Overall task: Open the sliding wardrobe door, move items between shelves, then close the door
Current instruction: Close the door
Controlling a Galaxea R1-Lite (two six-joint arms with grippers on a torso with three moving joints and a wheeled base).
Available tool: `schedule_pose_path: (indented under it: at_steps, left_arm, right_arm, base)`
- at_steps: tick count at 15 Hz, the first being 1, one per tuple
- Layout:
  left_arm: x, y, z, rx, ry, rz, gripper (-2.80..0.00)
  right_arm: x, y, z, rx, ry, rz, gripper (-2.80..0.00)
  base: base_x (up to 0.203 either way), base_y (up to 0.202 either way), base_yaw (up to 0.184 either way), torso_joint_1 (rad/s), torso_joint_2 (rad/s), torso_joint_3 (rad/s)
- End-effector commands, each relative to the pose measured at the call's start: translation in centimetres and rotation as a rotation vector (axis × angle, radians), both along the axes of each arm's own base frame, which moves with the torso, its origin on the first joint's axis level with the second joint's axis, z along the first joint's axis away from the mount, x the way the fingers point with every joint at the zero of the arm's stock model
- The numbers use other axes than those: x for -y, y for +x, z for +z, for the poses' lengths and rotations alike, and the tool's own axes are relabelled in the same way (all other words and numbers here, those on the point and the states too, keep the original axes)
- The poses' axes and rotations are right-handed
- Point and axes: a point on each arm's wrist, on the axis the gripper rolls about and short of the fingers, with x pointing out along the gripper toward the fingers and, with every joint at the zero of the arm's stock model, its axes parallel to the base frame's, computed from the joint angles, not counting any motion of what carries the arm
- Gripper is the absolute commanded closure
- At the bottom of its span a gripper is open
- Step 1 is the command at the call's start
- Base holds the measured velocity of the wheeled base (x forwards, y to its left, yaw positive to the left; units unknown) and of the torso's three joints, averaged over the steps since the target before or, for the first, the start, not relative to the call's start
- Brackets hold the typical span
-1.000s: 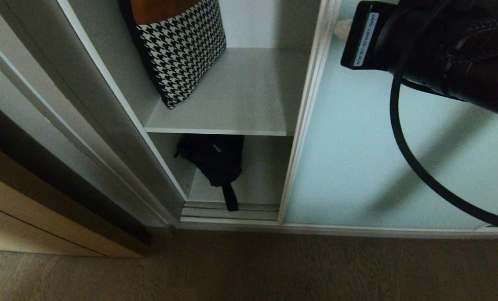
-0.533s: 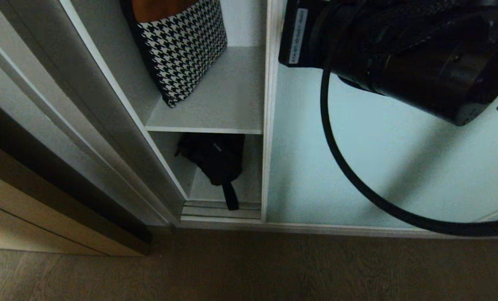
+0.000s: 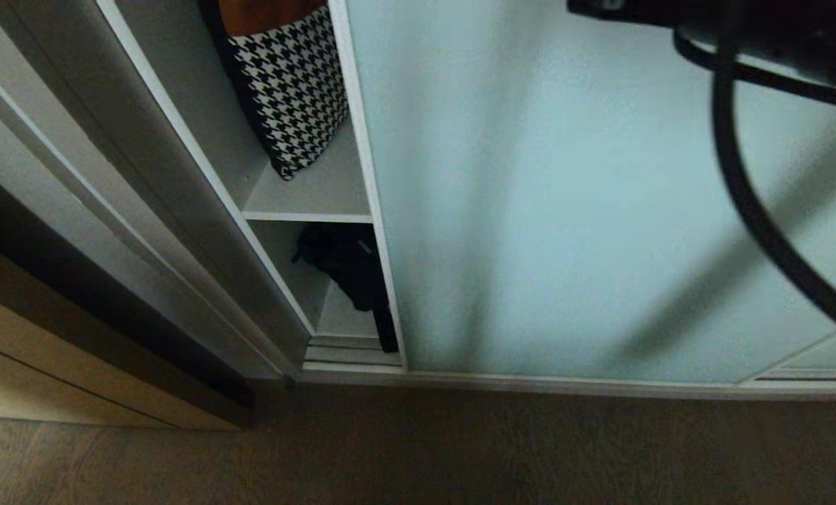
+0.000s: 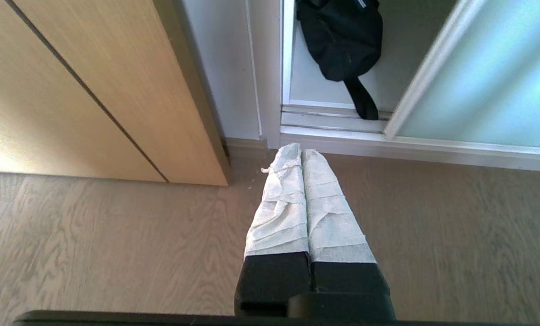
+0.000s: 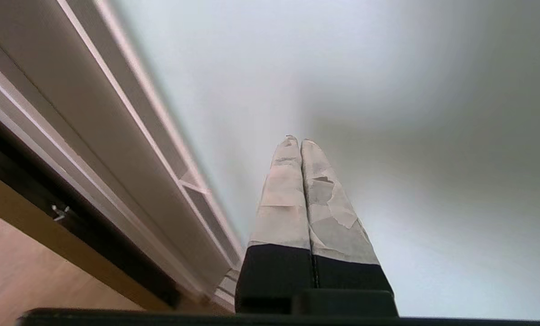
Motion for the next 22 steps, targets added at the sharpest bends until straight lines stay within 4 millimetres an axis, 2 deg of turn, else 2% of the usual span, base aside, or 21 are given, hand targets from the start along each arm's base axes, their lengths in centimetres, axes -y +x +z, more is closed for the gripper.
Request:
schedule_pose_path:
  at_steps: [1,4,6,9,11,13,15,17,21,22]
  left_arm:
    - [0.0,0.0,0.0,-0.001,0.0,0.0,0.0]
    - [0.0,0.0,0.0,-0.001,0.0,0.001,0.0]
    - [0.0,0.0,0.0,-0.001,0.0,0.001,0.0]
    - [0.0,0.0,0.0,-0.001,0.0,-0.001,0.0]
    - [0.0,0.0,0.0,-0.001,0.0,-0.001,0.0]
    - [0.0,0.0,0.0,-0.001,0.0,-0.001,0.0]
    - [0.0,0.0,0.0,-0.001,0.0,0.001,0.0]
    - [0.0,0.0,0.0,-0.001,0.0,0.001,0.0]
    - [0.0,0.0,0.0,-0.001,0.0,0.001,0.0]
    - [0.0,0.0,0.0,-0.001,0.0,0.001,0.0]
  right_arm:
    - [6.0,-3.1,2.0,0.053,0.076,-0.034,0.0]
    - [13.2,-4.1,2.6,0.101,0.056,-0.273,0.0]
    - [16.9,-5.3,2.7,0.144,0.052,-0.45,0.0]
    - [20.7,-8.3,2.8,0.21,0.07,-0.744,0.0]
    - [22.0,-10.0,2.8,0.24,0.113,-0.933,0.0]
    - [22.8,-10.7,2.2,0.242,0.191,-1.15,0.0]
    - [23.0,-11.3,0.3,0.206,0.198,-1.25,0.0]
    - [22.4,-13.1,-2.3,0.166,0.14,-1.171,0.0]
    - [21.7,-15.5,-11.1,0.017,-0.042,-0.915,0.0]
    - [21.6,-15.9,-11.9,0.016,-0.055,-0.884,0.0]
  base:
    - [0.0,0.0,0.0,0.0,0.0,0.0]
    - [0.0,0.0,0.0,0.0,0.0,0.0]
    - [0.0,0.0,0.0,0.0,0.0,0.0]
    - [0.0,0.0,0.0,0.0,0.0,0.0]
    - [0.0,0.0,0.0,0.0,0.0,0.0]
    - [0.0,0.0,0.0,0.0,0.0,0.0]
    - [0.0,0.0,0.0,0.0,0.0,0.0]
    - [0.0,0.0,0.0,0.0,0.0,0.0]
    - [0.0,0.0,0.0,0.0,0.0,0.0]
    - [0.0,0.0,0.0,0.0,0.0,0.0]
